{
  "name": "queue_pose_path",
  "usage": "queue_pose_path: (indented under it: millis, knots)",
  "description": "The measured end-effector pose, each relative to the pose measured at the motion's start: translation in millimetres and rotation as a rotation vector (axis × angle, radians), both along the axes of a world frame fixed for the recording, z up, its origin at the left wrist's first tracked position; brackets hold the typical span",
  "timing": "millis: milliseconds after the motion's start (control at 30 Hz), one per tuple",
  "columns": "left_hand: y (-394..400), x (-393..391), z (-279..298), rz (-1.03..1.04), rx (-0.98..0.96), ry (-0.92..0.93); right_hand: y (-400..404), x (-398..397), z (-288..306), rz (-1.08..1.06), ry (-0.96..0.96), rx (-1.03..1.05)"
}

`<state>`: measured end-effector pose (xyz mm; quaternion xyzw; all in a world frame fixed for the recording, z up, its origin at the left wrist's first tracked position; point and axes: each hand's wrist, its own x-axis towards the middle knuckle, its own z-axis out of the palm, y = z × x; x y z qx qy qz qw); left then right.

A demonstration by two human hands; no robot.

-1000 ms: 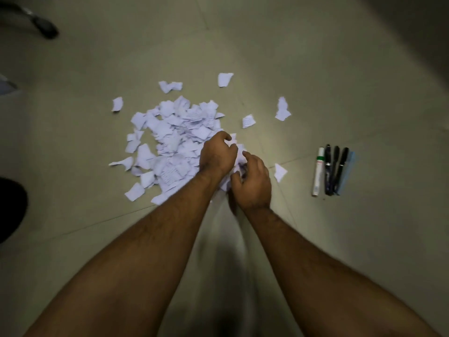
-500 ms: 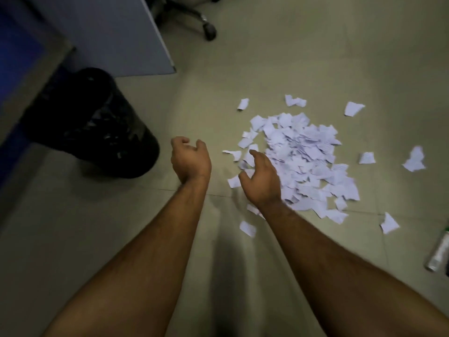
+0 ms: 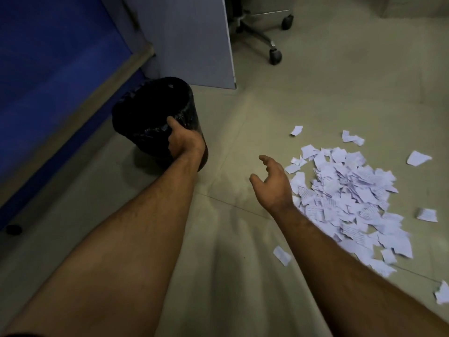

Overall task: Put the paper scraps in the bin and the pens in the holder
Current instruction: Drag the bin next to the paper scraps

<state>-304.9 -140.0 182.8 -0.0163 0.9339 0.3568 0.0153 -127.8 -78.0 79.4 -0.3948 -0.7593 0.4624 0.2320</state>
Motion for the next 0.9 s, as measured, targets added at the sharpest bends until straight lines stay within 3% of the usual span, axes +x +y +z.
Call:
queue_pose_path:
  millis: [367,733,900]
  knots:
    - [16,26,-4,0.091,0.277,0.012,12,10,-6,-0.068,0.082,-0.173]
    - [70,145,-16,-0.213,0.222,0.079,49,55,2,-0.244,0.131,-0.169]
    - [74,158,-25,-0.263,0.243,0.154,61,73,0,-0.291,0.149,-0.202]
